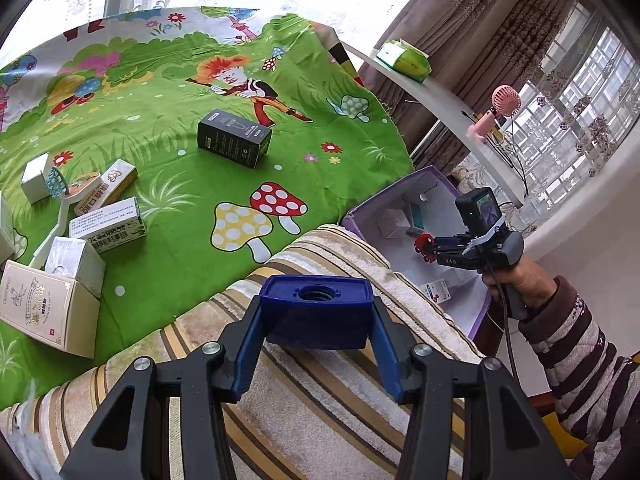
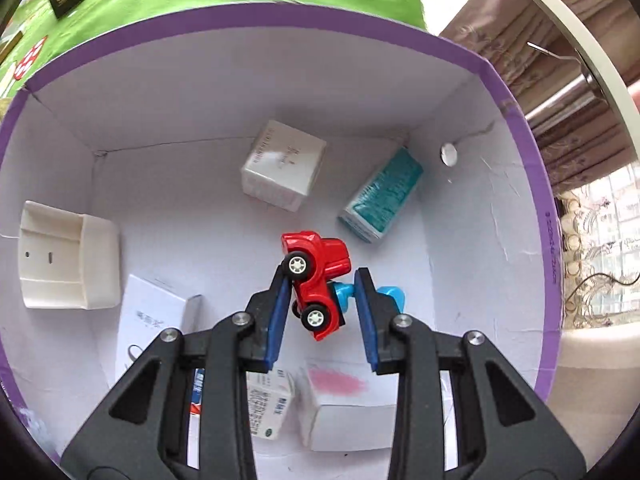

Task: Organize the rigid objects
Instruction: 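Carry the cup and truck into the purple-rimmed box while both tools open to release them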

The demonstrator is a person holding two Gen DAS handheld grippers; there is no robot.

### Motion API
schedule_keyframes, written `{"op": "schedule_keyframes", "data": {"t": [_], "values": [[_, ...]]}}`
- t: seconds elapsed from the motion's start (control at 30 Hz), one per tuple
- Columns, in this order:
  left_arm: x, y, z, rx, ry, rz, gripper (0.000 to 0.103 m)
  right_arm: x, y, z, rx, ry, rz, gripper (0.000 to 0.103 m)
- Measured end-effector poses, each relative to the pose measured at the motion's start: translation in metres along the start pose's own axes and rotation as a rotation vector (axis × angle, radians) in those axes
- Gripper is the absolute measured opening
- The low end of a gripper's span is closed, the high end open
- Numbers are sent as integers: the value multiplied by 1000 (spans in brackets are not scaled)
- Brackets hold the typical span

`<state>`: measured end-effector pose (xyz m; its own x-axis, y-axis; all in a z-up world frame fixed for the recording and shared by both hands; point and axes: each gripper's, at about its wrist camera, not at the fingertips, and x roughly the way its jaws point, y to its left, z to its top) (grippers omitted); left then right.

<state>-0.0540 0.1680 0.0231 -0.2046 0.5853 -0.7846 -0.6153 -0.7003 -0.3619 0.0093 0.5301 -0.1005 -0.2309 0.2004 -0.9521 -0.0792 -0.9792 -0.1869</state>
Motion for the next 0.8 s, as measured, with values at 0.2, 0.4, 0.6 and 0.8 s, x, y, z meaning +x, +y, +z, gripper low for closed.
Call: {"op": "schedule_keyframes", "data": {"t": [0.2,0.4,0.6,0.8], "values": [[23,-43,25,85,14,-39,51,-13,-34,-5,135,-18,99,59],[61,-82,48,154,52,-25,51,-19,-54,-6,140,-27,-4,63],[99,-107,79,202,54,80,60,-8,-34,12,95,20,8,63],[95,-92,73,136,52,68,65,-7,-22,19,37,42,46,63]]}}
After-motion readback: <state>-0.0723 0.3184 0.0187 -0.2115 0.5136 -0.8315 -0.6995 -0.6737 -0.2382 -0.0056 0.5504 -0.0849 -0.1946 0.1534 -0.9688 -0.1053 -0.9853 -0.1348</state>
